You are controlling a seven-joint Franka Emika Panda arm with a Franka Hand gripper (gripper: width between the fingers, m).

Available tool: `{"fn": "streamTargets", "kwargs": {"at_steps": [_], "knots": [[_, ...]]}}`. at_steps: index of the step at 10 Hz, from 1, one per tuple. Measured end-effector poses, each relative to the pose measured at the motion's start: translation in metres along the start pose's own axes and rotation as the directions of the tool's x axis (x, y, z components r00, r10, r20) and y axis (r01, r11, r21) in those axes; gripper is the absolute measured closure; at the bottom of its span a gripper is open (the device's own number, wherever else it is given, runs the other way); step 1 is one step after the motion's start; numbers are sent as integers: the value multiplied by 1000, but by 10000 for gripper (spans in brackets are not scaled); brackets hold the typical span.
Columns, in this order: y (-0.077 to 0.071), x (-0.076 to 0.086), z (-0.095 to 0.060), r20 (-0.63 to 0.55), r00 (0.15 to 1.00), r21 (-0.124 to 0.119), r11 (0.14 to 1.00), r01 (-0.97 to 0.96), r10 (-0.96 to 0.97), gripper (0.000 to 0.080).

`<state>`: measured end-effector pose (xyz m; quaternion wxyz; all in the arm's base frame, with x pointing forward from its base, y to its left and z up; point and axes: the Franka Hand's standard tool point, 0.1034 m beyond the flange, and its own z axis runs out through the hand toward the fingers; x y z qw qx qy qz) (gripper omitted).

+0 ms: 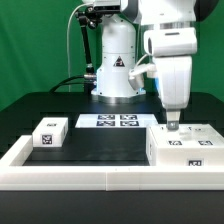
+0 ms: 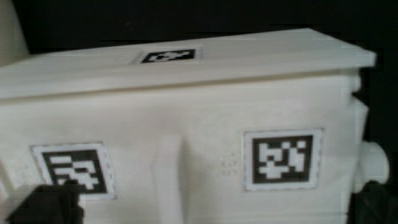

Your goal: Assemble cabinet

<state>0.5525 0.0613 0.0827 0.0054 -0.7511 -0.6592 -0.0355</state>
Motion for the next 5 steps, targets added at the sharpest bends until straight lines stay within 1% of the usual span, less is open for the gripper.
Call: {"fn": "streamTargets", "kwargs": {"at_steps": [2, 3, 4, 5], "knots": [[-20, 4, -14, 14, 997, -7, 997, -75, 75, 3], [-26, 5, -20, 19, 993, -13, 993, -117, 117, 3], [-31, 4, -19, 21, 991, -9, 991, -133, 133, 3], [-30, 3, -17, 20, 991, -6, 991, -133, 133, 3]]}}
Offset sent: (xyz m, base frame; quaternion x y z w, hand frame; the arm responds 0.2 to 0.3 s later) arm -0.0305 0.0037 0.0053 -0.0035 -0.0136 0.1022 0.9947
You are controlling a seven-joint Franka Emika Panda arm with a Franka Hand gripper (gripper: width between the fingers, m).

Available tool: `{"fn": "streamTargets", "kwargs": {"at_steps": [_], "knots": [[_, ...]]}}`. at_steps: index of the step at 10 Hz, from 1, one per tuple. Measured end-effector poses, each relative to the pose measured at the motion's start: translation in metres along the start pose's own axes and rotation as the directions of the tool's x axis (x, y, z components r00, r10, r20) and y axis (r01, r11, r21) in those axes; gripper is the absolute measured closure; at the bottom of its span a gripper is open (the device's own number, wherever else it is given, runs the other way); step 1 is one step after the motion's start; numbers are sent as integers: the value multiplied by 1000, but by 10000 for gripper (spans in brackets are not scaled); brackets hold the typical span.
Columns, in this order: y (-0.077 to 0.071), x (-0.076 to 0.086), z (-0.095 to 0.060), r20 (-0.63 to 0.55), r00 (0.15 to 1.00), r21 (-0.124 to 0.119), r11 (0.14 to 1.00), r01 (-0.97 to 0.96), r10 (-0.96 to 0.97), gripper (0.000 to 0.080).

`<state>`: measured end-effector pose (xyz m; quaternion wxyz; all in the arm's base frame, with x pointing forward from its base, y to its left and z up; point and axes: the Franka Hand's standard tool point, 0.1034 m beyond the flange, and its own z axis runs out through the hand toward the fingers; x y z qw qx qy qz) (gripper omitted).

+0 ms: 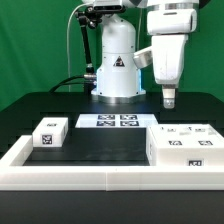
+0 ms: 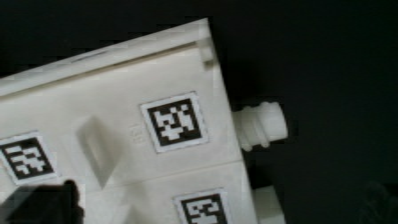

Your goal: Assemble cabinet

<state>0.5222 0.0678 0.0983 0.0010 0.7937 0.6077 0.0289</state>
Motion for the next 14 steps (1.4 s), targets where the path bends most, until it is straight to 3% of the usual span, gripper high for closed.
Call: {"fn": "streamTargets", "kwargs": {"at_steps": [3, 5, 6, 8, 11, 13, 14], "knots": [[-1, 0, 1, 0, 1000, 2, 1000, -30, 30, 3], [-3, 3, 1, -41, 958, -38, 958, -285, 284, 3], [-10, 10, 2, -54, 899, -35, 899, -436, 434, 3], [-16, 22, 6, -70, 791, -17, 792, -610, 608, 3], [-16, 22, 6, -76, 673, 14, 676, -737, 735, 3], [-17, 24, 6, -76, 554, 35, 557, -830, 829, 3], [-20, 26, 4, -74, 452, 41, 456, -889, 889, 3]]}}
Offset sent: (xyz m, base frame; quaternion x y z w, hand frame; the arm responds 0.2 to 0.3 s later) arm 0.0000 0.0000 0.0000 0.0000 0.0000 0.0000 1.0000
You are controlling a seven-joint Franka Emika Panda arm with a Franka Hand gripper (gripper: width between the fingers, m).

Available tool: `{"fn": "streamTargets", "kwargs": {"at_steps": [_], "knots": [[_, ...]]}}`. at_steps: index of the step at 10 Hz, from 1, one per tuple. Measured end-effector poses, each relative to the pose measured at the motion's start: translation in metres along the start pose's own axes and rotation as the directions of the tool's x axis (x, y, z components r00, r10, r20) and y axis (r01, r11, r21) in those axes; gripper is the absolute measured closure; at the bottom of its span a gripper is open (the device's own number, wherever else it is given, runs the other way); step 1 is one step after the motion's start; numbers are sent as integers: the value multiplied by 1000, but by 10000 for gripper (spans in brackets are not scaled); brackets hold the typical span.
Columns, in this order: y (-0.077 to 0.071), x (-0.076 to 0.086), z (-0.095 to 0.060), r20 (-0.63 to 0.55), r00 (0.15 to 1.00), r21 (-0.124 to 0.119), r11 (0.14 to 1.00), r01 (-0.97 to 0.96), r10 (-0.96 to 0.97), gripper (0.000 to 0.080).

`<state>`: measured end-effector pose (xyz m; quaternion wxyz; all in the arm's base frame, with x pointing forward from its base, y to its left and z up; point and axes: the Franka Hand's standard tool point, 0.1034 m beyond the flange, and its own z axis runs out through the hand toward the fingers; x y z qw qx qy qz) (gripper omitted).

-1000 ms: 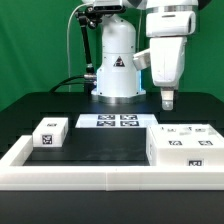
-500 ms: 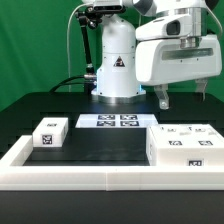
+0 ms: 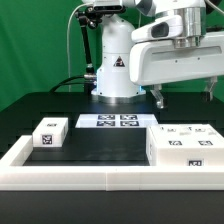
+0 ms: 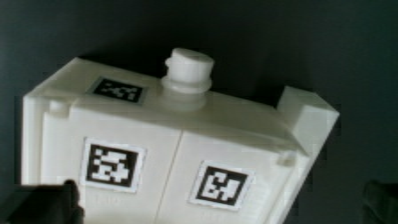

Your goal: Assemble cabinet

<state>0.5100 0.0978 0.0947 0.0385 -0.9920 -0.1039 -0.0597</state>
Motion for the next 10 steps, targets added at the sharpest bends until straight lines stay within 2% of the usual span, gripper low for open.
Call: {"fn": "streamTargets", "kwargs": {"at_steps": [1, 2, 4, 5, 6, 7, 9, 10], "knots": [[1, -3, -2, 2, 994, -6, 994, -109, 109, 3], [7, -1, -6, -4, 981, -16, 981, -195, 195, 3], [10, -6, 1, -18, 944, -28, 943, -331, 330, 3], [-5, -20, 13, -24, 922, -21, 922, -386, 386, 3], [-10, -24, 15, -9, 903, -13, 903, -429, 429, 3], [-10, -23, 15, -9, 890, -4, 890, -457, 457, 3], [-10, -24, 17, -5, 911, -6, 911, -412, 412, 3], [-8, -26, 23, 5, 926, -11, 926, -376, 376, 3]]}}
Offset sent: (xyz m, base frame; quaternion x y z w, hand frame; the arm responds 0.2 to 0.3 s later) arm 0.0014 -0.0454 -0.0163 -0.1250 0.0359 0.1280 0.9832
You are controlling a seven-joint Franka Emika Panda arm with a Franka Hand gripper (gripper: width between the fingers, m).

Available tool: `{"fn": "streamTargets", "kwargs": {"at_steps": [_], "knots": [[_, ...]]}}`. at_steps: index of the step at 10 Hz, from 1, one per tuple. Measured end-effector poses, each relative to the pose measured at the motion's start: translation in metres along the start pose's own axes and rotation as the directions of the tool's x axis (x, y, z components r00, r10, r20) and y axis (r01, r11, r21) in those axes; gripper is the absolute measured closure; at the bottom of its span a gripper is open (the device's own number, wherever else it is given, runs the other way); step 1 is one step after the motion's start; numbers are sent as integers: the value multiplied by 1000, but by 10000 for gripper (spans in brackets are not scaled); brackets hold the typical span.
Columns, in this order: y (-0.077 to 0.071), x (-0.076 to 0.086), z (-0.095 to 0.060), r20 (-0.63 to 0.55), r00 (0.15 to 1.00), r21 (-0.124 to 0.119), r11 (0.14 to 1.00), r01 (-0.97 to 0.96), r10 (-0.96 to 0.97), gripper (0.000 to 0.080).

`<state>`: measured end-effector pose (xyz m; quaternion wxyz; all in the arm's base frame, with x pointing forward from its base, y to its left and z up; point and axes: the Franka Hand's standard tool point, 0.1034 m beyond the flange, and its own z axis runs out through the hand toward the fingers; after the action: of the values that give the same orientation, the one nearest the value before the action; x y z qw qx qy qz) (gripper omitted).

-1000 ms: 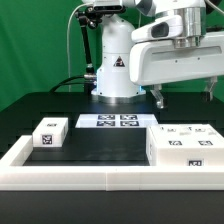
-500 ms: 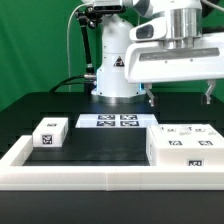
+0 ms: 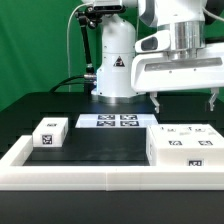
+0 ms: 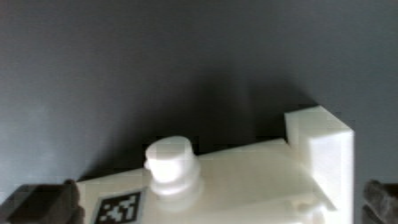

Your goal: Assemble cabinet

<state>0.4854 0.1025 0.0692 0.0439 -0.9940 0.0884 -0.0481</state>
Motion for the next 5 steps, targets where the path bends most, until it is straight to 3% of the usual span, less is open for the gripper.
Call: {"fn": "streamTargets", "kwargs": {"at_steps": [1, 3, 5], "knots": [[7, 0, 6, 7, 1000, -10, 1000, 8, -8, 3], [6, 0, 15, -16, 998, -23, 997, 68, -68, 3], [19, 6, 20, -12, 997, -23, 997, 78, -78, 3]]}}
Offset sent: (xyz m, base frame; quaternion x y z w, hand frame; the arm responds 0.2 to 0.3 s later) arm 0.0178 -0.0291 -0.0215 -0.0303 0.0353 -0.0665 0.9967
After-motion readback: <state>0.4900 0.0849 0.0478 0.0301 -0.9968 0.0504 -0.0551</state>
